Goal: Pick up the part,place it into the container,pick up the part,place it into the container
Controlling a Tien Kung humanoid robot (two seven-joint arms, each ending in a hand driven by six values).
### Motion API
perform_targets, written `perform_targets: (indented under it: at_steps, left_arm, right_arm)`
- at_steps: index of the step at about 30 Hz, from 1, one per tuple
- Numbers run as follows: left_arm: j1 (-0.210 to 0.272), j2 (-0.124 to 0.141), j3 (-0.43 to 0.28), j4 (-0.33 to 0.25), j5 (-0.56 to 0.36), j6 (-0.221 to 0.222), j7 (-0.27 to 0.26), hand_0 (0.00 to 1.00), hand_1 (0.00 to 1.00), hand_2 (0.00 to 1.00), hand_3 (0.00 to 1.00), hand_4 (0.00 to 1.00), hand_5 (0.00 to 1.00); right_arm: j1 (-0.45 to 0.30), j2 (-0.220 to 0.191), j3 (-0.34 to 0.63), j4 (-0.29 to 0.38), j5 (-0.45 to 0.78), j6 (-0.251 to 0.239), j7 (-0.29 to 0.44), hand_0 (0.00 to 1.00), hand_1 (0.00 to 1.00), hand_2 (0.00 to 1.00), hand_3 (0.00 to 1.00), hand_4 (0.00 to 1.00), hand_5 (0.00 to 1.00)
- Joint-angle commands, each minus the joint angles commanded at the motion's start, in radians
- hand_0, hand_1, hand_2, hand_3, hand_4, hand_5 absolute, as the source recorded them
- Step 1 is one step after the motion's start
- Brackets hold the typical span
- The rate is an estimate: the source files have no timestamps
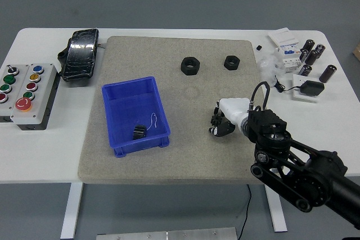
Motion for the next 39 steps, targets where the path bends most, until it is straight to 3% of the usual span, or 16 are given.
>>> perform_targets:
  at_steps: [2, 3, 18, 22, 26, 27, 32, 33, 34, 38, 39]
  left_arm:
    - [0.0, 0.0, 0.0, 0.0, 0.0, 0.0, 0.0, 0.655, 0.59, 0.555, 0.62, 0.648, 0.416]
    - [0.001, 0.0, 0.0, 0.0, 0.0, 0.0, 0.0, 0.655, 0.59, 0.555, 0.621, 0.651, 0.419]
    - [0.001, 0.0, 0.005, 0.0, -0.004, 0.0, 0.0, 0.656, 0.59, 0.556, 0.622, 0.654, 0.425]
    - [0.0, 0.001, 0.003, 0.0, 0.001, -0.001, 0.001, 0.656, 0.59, 0.556, 0.622, 0.655, 0.427]
    - [-0.002, 0.001, 0.005, 0.0, 0.0, -0.002, 0.001, 0.656, 0.59, 0.556, 0.622, 0.655, 0.427]
    - [-0.002, 0.001, 0.006, 0.0, 0.0, -0.003, 0.001, 0.656, 0.59, 0.556, 0.622, 0.657, 0.432]
    - [-0.003, -0.001, 0.009, 0.0, -0.003, -0.004, 0.004, 0.656, 0.59, 0.556, 0.622, 0.657, 0.432]
    - [-0.003, -0.001, 0.009, 0.0, -0.002, -0.004, 0.004, 0.655, 0.59, 0.556, 0.623, 0.658, 0.434]
    - [-0.002, -0.001, 0.008, 0.0, -0.001, -0.004, 0.005, 0.655, 0.59, 0.556, 0.623, 0.658, 0.434]
    - [0.0, 0.0, 0.004, 0.0, 0.002, -0.003, 0.009, 0.655, 0.59, 0.556, 0.623, 0.658, 0.434]
    - [0.001, 0.001, 0.002, 0.0, 0.002, -0.003, 0.01, 0.655, 0.59, 0.556, 0.622, 0.66, 0.436]
  right_arm:
    - [-0.001, -0.001, -0.003, -0.001, 0.0, -0.013, 0.0, 0.227, 0.457, 0.512, 0.592, 0.348, 0.209]
    - [-0.001, -0.001, -0.004, -0.001, -0.001, -0.019, 0.0, 0.22, 0.428, 0.445, 0.516, 0.406, 0.108]
    - [0.021, -0.001, -0.024, 0.004, -0.004, -0.122, 0.0, 0.213, 0.421, 0.411, 0.467, 0.39, 0.062]
    - [0.075, 0.024, -0.038, 0.037, 0.023, -0.183, 0.0, 0.229, 0.427, 0.409, 0.469, 0.381, 0.036]
    - [0.144, 0.077, -0.106, 0.053, 0.084, -0.285, 0.048, 0.229, 0.427, 0.409, 0.469, 0.381, 0.036]
    - [0.156, 0.089, -0.125, 0.051, 0.091, -0.312, 0.065, 0.306, 0.498, 0.586, 0.618, 0.49, 0.002]
    - [0.203, 0.149, -0.236, 0.017, 0.152, -0.469, 0.153, 0.306, 0.498, 0.586, 0.618, 0.49, 0.002]
    - [0.207, 0.155, -0.255, 0.01, 0.163, -0.492, 0.161, 0.42, 0.659, 0.719, 0.701, 0.418, 0.282]
    - [0.211, 0.16, -0.273, 0.003, 0.172, -0.51, 0.164, 0.42, 0.659, 0.719, 0.701, 0.418, 0.282]
    - [0.214, 0.171, -0.317, -0.016, 0.143, -0.517, 0.139, 0.42, 0.659, 0.719, 0.701, 0.418, 0.282]
    - [0.214, 0.172, -0.319, -0.016, 0.123, -0.514, 0.123, 0.391, 0.717, 0.807, 0.794, 0.6, 0.317]
